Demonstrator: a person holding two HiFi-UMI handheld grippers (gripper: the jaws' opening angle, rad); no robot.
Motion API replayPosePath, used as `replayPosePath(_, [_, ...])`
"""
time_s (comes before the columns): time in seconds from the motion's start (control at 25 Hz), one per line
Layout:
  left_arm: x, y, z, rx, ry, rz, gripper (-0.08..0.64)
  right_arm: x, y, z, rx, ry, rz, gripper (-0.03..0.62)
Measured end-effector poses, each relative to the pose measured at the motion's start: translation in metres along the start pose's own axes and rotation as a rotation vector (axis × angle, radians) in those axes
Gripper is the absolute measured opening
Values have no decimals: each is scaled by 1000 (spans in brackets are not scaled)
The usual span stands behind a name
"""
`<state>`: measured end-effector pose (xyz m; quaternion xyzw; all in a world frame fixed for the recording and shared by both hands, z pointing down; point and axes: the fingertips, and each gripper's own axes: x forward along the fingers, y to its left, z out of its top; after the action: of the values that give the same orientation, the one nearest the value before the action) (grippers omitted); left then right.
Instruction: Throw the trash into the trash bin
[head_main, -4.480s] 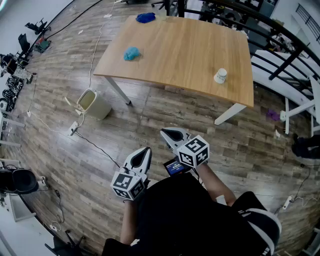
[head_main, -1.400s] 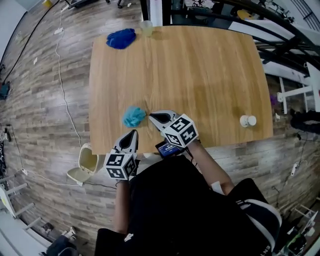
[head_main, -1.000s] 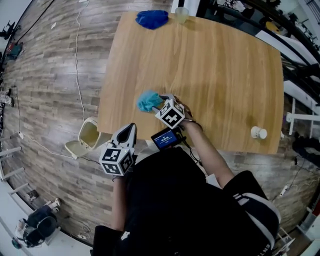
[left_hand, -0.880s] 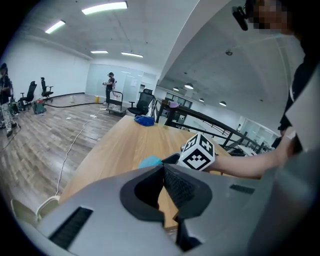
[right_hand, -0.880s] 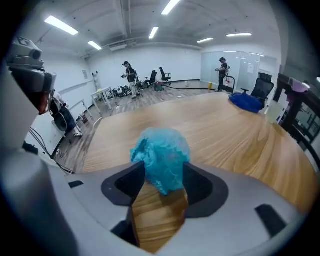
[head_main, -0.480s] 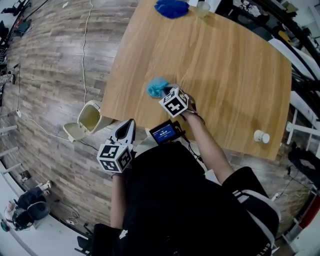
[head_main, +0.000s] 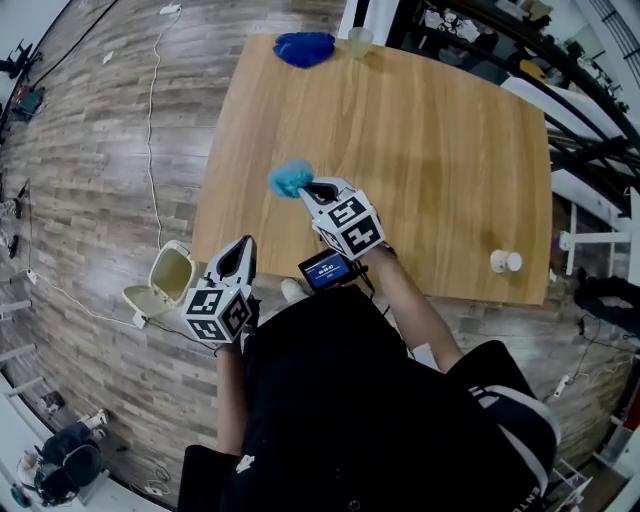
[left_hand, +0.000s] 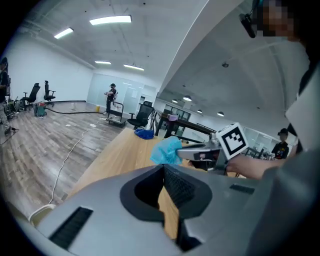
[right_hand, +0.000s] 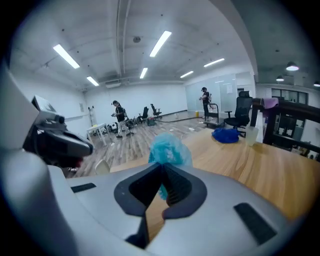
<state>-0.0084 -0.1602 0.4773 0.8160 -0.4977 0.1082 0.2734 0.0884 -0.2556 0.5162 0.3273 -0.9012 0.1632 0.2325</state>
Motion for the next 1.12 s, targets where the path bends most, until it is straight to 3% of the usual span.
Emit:
replayPosePath(0.24, [10,-18,26,36,-73,-82,8,-91,18,89,13,-327,35,5])
replayPosePath(0.44, [16,-47,65,139,-132,-154,8,-147,22,113,6,-517,10,5])
replayPosePath(0.6, [17,-70,92,191,-187,-204,8,-165,23,111,16,-546,-29,4])
replayPosePath(0.8, [21,-87,97,244,-215,-256,6,-165,21,107,2,-521,-49,5])
replayPosePath(0.96, [16,-100,106,232,-267,-310,6,-166,19,107,5,-519,-46,5])
replayPosePath(1.12, [12,-103,106,229,-275,-294,6,-166,20,106,5,-513,-28,5])
